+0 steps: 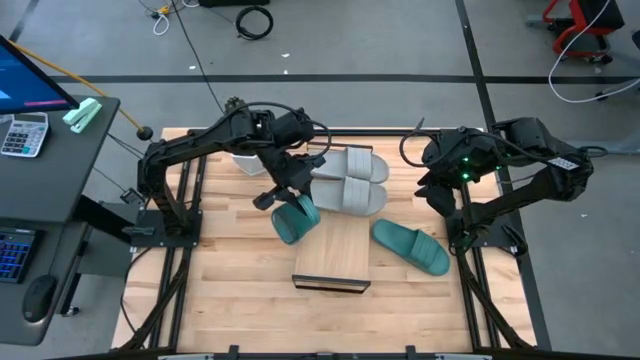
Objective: Pick and place slides into the shelf
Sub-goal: Put the bottom green slipper onto the shelf
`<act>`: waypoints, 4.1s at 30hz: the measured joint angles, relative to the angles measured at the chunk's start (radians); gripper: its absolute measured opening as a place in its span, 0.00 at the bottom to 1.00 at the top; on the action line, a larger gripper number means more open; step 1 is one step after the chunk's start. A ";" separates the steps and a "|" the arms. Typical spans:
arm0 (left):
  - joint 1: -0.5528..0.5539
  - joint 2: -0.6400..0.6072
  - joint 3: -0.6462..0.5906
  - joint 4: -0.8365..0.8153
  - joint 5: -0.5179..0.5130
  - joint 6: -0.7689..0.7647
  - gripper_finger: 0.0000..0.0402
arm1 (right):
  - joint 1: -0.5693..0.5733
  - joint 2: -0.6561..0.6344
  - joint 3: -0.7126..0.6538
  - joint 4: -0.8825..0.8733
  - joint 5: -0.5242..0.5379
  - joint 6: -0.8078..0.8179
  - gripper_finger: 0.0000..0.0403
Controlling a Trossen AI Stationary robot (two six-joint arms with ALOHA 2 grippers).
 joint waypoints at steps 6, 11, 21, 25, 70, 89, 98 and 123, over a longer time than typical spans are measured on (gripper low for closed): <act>0.000 0.000 0.000 0.000 -0.001 -0.001 0.24 | 0.000 0.000 0.000 0.000 0.000 -0.001 0.41; 0.000 0.003 0.000 0.007 -0.003 -0.001 0.24 | 0.000 0.000 0.000 0.042 0.001 0.002 0.41; 0.000 0.010 0.000 0.034 -0.034 -0.003 0.24 | 0.000 0.041 0.000 0.359 0.026 0.106 0.41; 0.000 0.010 0.000 0.052 -0.042 -0.004 0.25 | 0.024 0.100 0.000 0.371 0.027 0.094 0.44; -0.005 0.131 -0.001 0.312 -0.065 -0.083 0.25 | 0.018 0.005 0.000 0.361 0.041 0.024 0.51; 0.009 0.170 0.001 0.298 -0.077 -0.104 0.29 | 0.018 0.005 0.000 0.361 0.041 0.027 0.51; -0.007 0.170 -0.001 0.328 -0.081 -0.106 0.36 | 0.019 0.005 0.000 0.360 0.041 0.026 0.51; -0.060 0.225 -0.002 0.483 -0.176 -0.181 0.59 | 0.019 0.022 0.000 0.360 0.037 0.028 0.52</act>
